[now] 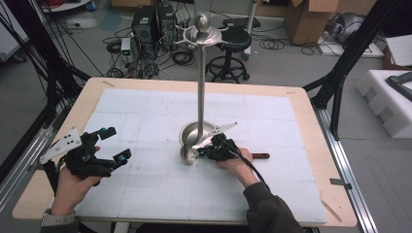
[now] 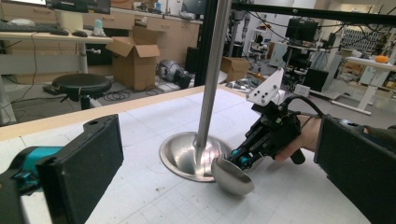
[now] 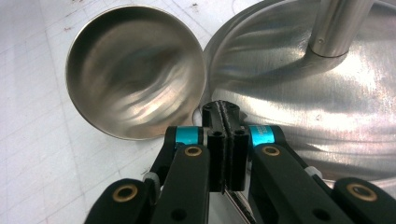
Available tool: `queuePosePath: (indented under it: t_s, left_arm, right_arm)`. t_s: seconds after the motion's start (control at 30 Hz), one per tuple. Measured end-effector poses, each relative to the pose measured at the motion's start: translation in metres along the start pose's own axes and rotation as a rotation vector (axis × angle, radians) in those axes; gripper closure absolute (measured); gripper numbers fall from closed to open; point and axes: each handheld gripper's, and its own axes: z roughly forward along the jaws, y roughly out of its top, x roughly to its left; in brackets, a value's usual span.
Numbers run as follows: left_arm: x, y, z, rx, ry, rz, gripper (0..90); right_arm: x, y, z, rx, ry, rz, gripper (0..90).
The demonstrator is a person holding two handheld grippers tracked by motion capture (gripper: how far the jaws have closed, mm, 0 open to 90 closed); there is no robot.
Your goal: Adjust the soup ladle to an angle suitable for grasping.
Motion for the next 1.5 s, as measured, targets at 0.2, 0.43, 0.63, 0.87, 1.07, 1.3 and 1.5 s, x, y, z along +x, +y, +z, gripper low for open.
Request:
queuePosePath:
  t_s: [0.2, 0.43, 0.63, 0.87, 1.07, 1.3, 1.5]
  left_arm:
    - [0.001, 0.001, -0.002, -0.008, 0.003, -0.003, 1.9]
    - [0.001, 0.001, -0.002, -0.007, 0.001, -0.002, 1.9]
    - [0.001, 0.000, -0.001, -0.002, 0.002, -0.001, 1.8]
    - [0.001, -0.001, -0.001, 0.002, 0.002, -0.007, 1.8]
    - [0.001, -0.002, 0.000, 0.002, -0.001, -0.012, 1.8]
    - [0.005, -0.007, -0.001, 0.018, 0.013, -0.023, 1.8]
    - [0.005, -0.007, -0.001, 0.020, 0.014, -0.024, 1.9]
  right_arm:
    - [0.000, -0.001, 0.000, 0.008, 0.017, 0.020, 89.3]
    - [0.005, -0.002, 0.001, 0.036, 0.012, 0.003, 89.4]
    - [0.009, -0.005, -0.001, 0.040, 0.011, 0.000, 89.4]
    - [0.020, -0.012, -0.006, 0.042, 0.019, -0.019, 89.4]
    - [0.028, -0.022, -0.012, 0.041, 0.038, -0.027, 89.4]
    - [0.043, -0.043, -0.028, 0.022, 0.040, -0.077, 89.6]
    - [0.052, -0.060, -0.041, 0.005, 0.039, -0.082, 89.7]
